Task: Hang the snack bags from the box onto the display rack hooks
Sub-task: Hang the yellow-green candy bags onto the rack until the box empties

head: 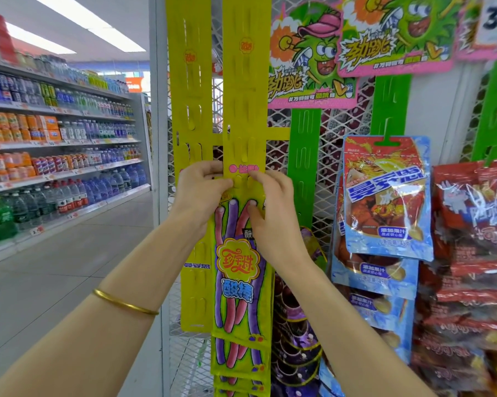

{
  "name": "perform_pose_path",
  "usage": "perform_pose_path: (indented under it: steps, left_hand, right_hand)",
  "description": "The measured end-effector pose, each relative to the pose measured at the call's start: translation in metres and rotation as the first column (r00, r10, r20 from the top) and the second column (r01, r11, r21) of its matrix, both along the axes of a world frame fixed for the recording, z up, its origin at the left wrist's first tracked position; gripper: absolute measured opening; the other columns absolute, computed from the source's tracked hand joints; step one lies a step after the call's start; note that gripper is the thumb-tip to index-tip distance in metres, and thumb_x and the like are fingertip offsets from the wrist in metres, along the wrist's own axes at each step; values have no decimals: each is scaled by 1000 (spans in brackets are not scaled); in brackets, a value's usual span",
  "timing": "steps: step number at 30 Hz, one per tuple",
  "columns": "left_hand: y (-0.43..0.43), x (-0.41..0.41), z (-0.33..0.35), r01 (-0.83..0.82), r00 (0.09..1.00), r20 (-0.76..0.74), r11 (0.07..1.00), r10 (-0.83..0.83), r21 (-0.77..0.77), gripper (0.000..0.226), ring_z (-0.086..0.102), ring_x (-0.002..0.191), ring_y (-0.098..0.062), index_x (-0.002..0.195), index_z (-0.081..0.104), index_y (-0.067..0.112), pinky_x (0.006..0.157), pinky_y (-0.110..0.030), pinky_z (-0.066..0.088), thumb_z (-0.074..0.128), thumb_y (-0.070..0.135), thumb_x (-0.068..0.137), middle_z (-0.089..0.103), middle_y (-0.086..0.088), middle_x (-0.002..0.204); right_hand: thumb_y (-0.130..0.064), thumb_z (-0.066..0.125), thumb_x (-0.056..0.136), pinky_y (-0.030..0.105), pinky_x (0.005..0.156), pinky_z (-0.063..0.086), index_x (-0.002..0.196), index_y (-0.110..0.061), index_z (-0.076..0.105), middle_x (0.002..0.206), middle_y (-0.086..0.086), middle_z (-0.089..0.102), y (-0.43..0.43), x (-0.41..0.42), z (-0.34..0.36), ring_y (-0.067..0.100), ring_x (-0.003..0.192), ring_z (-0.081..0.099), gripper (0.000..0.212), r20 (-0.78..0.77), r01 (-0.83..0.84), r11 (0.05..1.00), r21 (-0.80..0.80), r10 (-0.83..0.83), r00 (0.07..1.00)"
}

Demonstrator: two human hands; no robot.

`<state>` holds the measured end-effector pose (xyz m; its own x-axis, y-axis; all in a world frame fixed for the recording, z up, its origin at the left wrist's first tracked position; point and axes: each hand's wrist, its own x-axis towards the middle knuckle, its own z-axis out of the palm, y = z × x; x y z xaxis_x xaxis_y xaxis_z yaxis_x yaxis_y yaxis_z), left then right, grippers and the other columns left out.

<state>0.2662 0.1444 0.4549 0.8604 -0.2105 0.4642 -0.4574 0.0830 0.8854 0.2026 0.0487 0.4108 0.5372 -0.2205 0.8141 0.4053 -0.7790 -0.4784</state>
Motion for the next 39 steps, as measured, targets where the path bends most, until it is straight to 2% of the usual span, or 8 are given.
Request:
perform_pose_path:
  steps: [8,19,24,26,29,33,36,39]
  left_hand:
    - [5,-3,-6,43,994,104,999,-43,-2,33,63,78,-8,104,59,14,64,-11,52,52,-10,83,66,1,86]
    - [16,-12,-34,-111,946,313,991,85,68,47,53,101,-2,123,48,18,80,-6,44,54,-7,82,55,9,107]
    - [34,-33,-77,-204,903,397,977,162,67,48,50,106,3,118,46,32,85,-9,43,59,1,84,48,8,121]
    - [44,-47,-112,-161,925,362,983,117,93,45,51,101,9,109,48,37,74,-4,43,59,1,84,51,12,114]
    - [61,-62,-186,-56,975,223,974,6,219,47,53,96,9,101,50,41,68,-5,44,57,-2,84,54,12,107]
    - [85,-63,-288,55,998,-52,855,-33,515,35,57,94,-6,102,53,30,74,-19,50,56,-2,85,55,2,113]
    - [97,-63,-341,146,981,-194,776,-31,613,31,57,89,-8,102,56,24,77,-22,48,55,-1,85,58,-1,117]
    - [99,-60,-360,169,970,-244,728,-3,664,26,58,88,-8,103,58,24,70,-20,45,53,3,87,57,6,115]
  right_hand:
    - [13,53,85,-9,82,21,136,-4,35,134,14,33,0,1,-20,-34,97,21,57,84,57,998,28,-59,995]
    - [0,60,87,19,77,40,143,-16,22,140,7,27,9,-17,-21,-6,91,38,70,-21,232,973,14,-232,973]
    - [-10,69,77,35,59,53,128,-14,42,126,8,43,21,-45,-44,26,101,55,57,187,491,857,-157,-463,867]
    - [-16,62,84,31,55,52,122,-16,48,122,1,44,28,-60,-74,19,90,59,40,170,397,900,-181,-369,914]
    - [-19,56,87,33,55,50,114,-23,51,114,-7,44,32,-71,-146,12,78,59,28,-130,165,975,-152,-185,974]
    - [-16,62,87,32,74,45,110,-16,58,99,-5,51,27,-75,-289,16,83,55,23,-713,14,1000,21,5,701]
    - [-23,61,88,36,71,51,108,-15,57,95,0,58,27,-81,-397,15,79,55,22,-914,70,988,141,103,392]
    - [-28,58,90,20,54,43,110,-13,54,92,1,56,39,-88,-465,20,83,60,25,-956,184,944,276,249,154]
